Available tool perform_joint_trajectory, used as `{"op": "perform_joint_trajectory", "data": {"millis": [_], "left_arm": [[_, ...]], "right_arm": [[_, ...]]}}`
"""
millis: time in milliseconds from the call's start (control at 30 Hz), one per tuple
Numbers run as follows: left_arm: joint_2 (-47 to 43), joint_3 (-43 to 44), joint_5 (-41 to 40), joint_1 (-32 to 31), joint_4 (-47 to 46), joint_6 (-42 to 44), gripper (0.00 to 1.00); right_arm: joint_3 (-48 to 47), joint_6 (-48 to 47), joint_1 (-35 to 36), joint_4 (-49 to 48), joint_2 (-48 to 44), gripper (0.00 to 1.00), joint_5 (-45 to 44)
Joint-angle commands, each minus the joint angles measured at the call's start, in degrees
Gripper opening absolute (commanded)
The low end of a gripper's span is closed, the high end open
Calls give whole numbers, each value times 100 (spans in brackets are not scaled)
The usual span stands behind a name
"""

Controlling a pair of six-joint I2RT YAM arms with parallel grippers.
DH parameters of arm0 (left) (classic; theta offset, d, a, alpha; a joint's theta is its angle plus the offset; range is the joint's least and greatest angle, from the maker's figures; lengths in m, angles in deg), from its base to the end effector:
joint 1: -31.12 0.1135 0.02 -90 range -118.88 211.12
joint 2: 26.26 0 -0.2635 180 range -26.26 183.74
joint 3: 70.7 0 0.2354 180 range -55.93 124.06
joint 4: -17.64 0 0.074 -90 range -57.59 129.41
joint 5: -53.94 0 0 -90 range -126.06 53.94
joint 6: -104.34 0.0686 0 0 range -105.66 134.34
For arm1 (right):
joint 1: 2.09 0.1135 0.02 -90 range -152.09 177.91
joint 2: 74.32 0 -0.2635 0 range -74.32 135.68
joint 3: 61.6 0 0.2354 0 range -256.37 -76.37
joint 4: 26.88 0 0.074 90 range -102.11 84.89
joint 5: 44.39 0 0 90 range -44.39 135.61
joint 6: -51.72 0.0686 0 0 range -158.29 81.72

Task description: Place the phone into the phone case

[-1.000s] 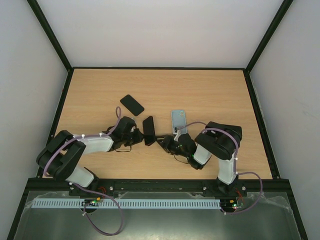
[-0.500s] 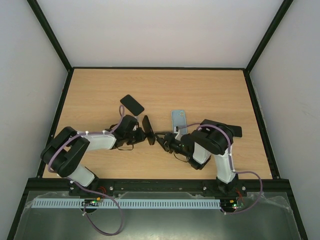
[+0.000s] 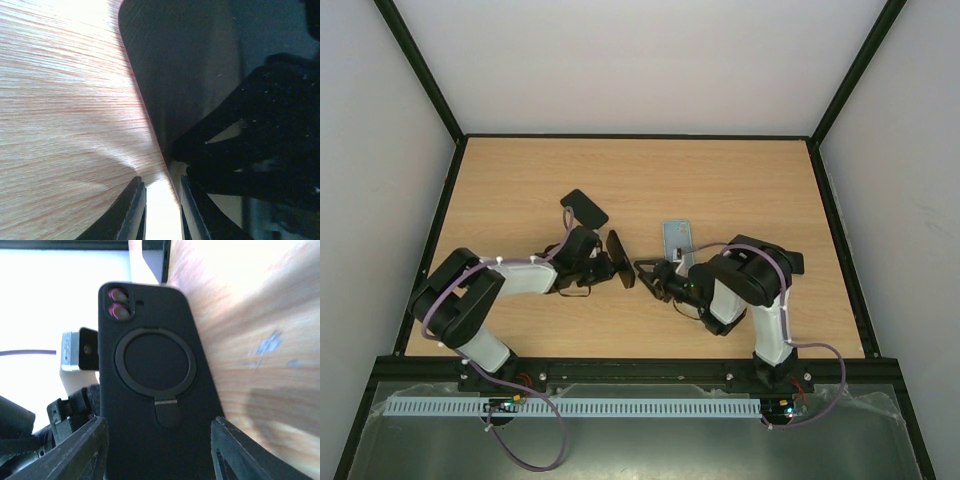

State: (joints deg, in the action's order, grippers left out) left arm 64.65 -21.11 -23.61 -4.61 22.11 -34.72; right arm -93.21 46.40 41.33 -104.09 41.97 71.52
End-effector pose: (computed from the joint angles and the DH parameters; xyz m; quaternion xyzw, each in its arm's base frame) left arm 0.2343 -0.1868 0.1205 -0.0664 0.9195 -0.3264 0.2085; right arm 0.1923 0.2232 0.0977 0.1197 0.7377 0.6517 0.1297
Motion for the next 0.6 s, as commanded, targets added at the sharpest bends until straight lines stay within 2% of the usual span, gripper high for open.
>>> {"op": "perform_joint_trajectory", "data": {"millis": [0,233,367,433,567], "left_arm": [[130,156,20,-40,474,59,22],[188,458,-19,-47,589,108,23],[393,544,-29,-44,587,134,23],[428,521,1,-40,517,114,23],[440,509,80,-40,464,86,23]], "right_arm": [[43,-539,-298,160,-225,57,-273],[-344,-1392,-298,1578,-755,61,-77],[-511,-1474,-296,1547,-642,59,258],[-524,-1533,-295,1592,-644,54,332],[-514,-1704,-295,1937,-745,37,268]]}}
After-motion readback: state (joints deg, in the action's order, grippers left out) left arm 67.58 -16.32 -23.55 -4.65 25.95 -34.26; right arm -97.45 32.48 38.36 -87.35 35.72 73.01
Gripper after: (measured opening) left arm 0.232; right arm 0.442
